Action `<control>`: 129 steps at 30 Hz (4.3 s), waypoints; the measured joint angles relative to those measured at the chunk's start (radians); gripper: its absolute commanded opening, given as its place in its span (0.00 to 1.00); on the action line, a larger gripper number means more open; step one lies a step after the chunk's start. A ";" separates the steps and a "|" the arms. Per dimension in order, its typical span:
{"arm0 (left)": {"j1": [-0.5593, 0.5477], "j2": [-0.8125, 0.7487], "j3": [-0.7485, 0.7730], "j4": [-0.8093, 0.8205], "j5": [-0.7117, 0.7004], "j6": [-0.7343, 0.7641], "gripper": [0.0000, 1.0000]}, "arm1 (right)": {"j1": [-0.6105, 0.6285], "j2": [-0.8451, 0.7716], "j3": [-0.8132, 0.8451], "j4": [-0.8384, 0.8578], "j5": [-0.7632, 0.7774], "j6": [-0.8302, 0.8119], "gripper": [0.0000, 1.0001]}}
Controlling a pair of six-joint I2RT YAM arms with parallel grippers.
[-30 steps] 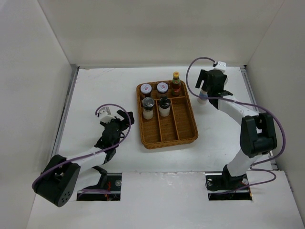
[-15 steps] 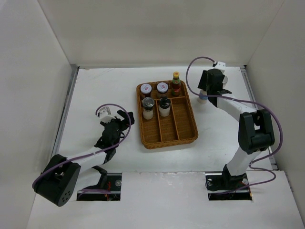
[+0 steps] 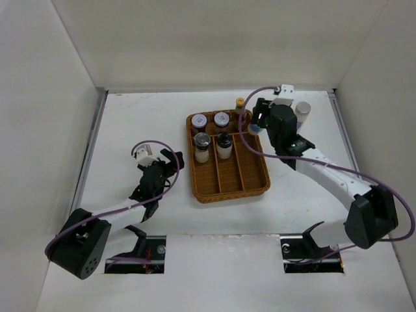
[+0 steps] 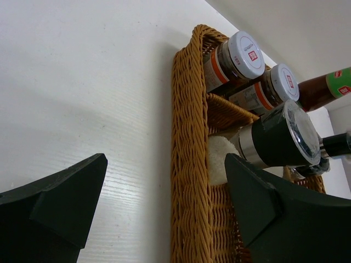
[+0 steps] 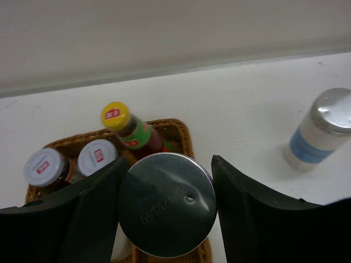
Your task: Organize the condiment bottles
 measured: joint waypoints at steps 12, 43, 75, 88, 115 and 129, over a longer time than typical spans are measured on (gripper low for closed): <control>0.001 -0.011 0.002 0.008 0.000 0.000 0.90 | 0.092 0.164 -0.002 0.011 -0.019 0.000 0.53; 0.000 -0.010 0.002 0.011 0.000 0.000 0.90 | -0.126 0.035 -0.064 0.144 0.035 0.019 1.00; 0.001 0.017 0.008 0.012 0.019 0.000 0.90 | -0.385 0.313 0.012 0.059 0.037 0.014 0.56; 0.000 0.021 0.008 0.015 0.021 0.000 0.90 | 0.047 -0.326 -0.309 -0.002 0.231 0.010 0.56; 0.033 -0.005 0.027 -0.041 -0.034 0.012 1.00 | 0.373 -0.255 -0.471 -0.056 0.227 0.107 0.72; 0.034 0.035 0.074 -0.089 -0.055 0.020 1.00 | 0.265 -0.444 -0.468 -0.008 0.181 0.120 1.00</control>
